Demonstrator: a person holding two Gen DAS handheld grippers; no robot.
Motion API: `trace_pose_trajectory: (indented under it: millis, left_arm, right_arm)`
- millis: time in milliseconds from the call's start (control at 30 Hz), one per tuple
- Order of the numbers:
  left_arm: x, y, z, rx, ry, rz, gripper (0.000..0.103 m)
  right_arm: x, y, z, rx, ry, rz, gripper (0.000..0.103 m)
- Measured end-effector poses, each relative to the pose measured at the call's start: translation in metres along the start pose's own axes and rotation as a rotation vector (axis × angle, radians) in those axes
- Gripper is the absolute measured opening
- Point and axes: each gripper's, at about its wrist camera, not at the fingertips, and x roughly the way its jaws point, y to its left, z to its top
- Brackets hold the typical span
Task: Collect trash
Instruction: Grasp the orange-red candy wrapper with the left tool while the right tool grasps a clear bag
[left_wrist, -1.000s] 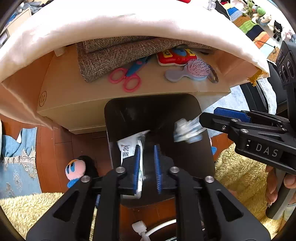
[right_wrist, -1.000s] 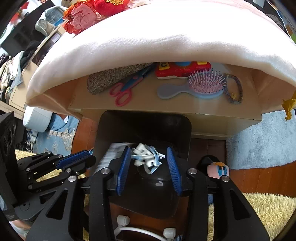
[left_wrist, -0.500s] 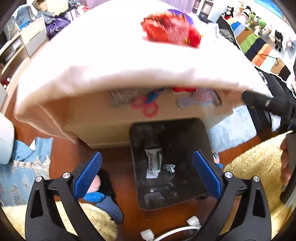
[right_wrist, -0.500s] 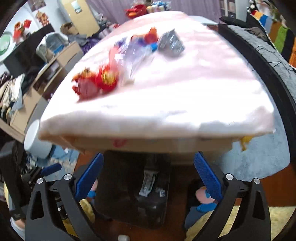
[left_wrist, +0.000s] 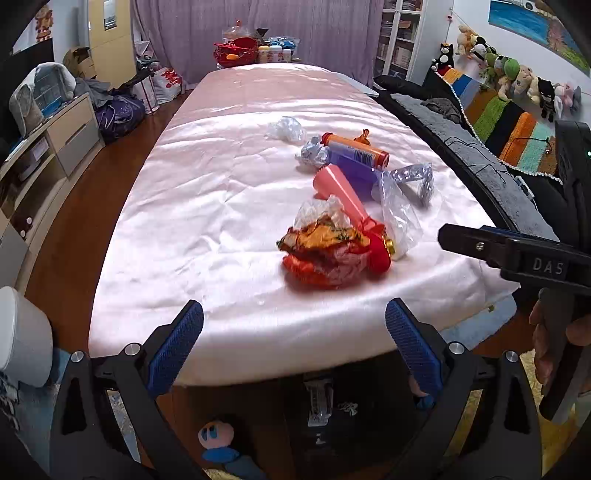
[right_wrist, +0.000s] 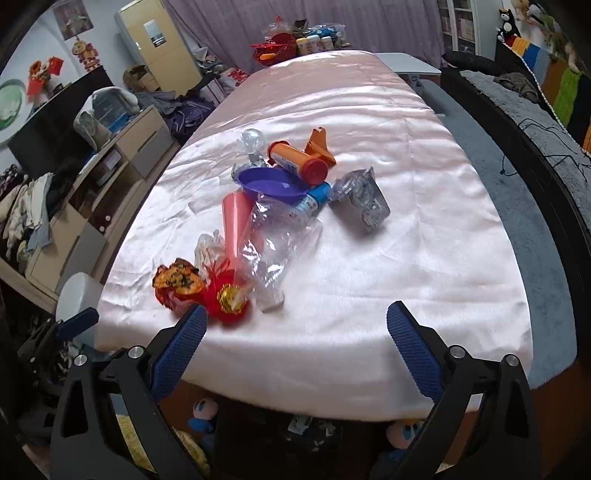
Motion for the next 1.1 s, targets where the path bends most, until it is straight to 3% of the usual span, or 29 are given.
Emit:
trace_pose_trajectory:
  millis: [100, 367, 567, 800, 933, 1100]
  left_arm:
    - [0.012, -0.001, 0.017, 0.01, 0.009, -0.025, 0.094]
    - [0.042, 0.004, 0.025, -0.01, 0.047, -0.036, 0.094]
    - [0.055, 0.007, 0.03, -0.014, 0.067, -0.047, 0.088]
    - [0.068, 0.006, 0.03, -0.013, 0.098, -0.063, 0.086]
    - [0.07, 0.006, 0.028, -0.02, 0.104, -0.083, 0.064]
    - [0.057, 0.011, 0.031, -0.02, 0.068, -0.063, 0.062]
  right_arm:
    - [0.018, 0.004, 0.016, 0.001, 0.027, 0.026, 0.08]
    - [0.054, 0.003, 0.028, 0.048, 0.091, 0.045, 0.08]
    - [0.061, 0.0, 0.032, 0.035, 0.096, 0.019, 0.048]
    - [0.064, 0.006, 0.032, -0.037, 0.085, -0.033, 0.048]
    - [0.063, 0.007, 0.032, -0.05, 0.077, -0.049, 0.047]
    - [0.061, 0.007, 0.03, -0.063, 0.065, -0.053, 0.041]
